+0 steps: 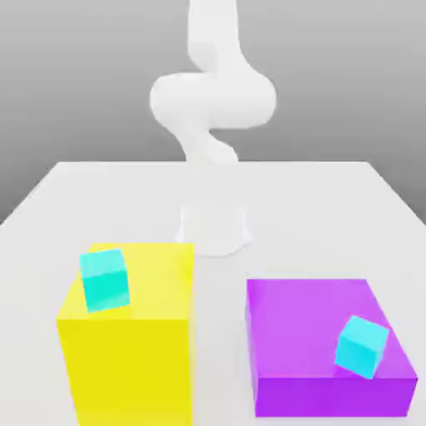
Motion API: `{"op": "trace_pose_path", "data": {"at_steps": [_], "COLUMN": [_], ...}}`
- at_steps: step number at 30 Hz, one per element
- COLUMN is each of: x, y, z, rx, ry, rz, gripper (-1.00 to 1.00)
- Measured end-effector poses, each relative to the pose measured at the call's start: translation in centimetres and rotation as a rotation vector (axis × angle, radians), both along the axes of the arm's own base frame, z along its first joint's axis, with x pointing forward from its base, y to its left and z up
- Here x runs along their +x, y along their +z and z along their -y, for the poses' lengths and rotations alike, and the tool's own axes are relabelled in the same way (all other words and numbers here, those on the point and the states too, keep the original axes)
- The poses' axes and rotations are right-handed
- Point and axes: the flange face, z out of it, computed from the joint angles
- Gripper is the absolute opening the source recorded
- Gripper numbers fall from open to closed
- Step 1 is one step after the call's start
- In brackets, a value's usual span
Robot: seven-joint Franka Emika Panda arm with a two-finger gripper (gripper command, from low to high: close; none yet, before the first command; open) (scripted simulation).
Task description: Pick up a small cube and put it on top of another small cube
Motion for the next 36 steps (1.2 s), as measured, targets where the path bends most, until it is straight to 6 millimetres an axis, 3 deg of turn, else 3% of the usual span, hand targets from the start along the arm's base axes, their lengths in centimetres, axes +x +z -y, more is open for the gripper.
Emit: {"op": "trace_pose_path", "data": {"at_steps": [8, 16, 20, 25, 33, 36], "x": [8.8, 14.5, 15.7, 16.3, 13.7, 13.3], "y": [-8.5, -19.3, -25.5, -33.7, -47.6, -52.7], "z": [-6.6, -14.4, -19.2, -23.6, -30.9, -31.7], "rx": [-0.061, -0.12, -0.151, -0.181, -0.227, -0.231], "ry": [0.121, 0.254, 0.337, 0.413, 0.552, 0.566], "rz": [-0.176, -0.345, -0.427, -0.531, -0.697, -0.716], "gripper": [0.0, 0.0, 0.0, 0.0, 0.0, 0.0]}}
